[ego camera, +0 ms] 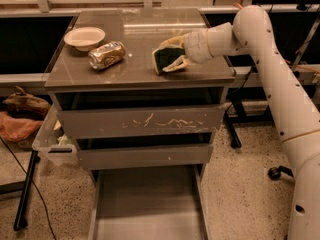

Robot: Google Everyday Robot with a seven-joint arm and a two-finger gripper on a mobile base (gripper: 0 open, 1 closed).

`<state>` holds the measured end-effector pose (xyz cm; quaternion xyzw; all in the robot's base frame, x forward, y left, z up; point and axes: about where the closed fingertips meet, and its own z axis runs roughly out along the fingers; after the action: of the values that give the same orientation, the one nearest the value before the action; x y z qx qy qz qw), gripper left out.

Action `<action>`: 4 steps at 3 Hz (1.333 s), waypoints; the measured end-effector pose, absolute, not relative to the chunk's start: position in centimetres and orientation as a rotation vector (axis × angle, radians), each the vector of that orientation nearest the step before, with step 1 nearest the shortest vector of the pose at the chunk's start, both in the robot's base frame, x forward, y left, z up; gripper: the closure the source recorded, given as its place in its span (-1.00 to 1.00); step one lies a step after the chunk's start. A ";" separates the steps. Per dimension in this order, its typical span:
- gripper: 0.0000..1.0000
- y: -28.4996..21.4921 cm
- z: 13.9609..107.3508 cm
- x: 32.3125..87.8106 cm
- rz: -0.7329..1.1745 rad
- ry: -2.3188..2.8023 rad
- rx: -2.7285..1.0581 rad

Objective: Pick sponge from bottom drawer and place on counter

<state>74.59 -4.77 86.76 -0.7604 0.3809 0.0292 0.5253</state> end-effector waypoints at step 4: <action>-1.00 -4.8 86.7 74.6 0.070 0.911 -1.819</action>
Offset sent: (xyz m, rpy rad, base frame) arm 0.0000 0.0000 0.0000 0.0000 0.0000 0.0000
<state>74.59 -4.75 86.75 -0.7604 0.3808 0.0294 0.5253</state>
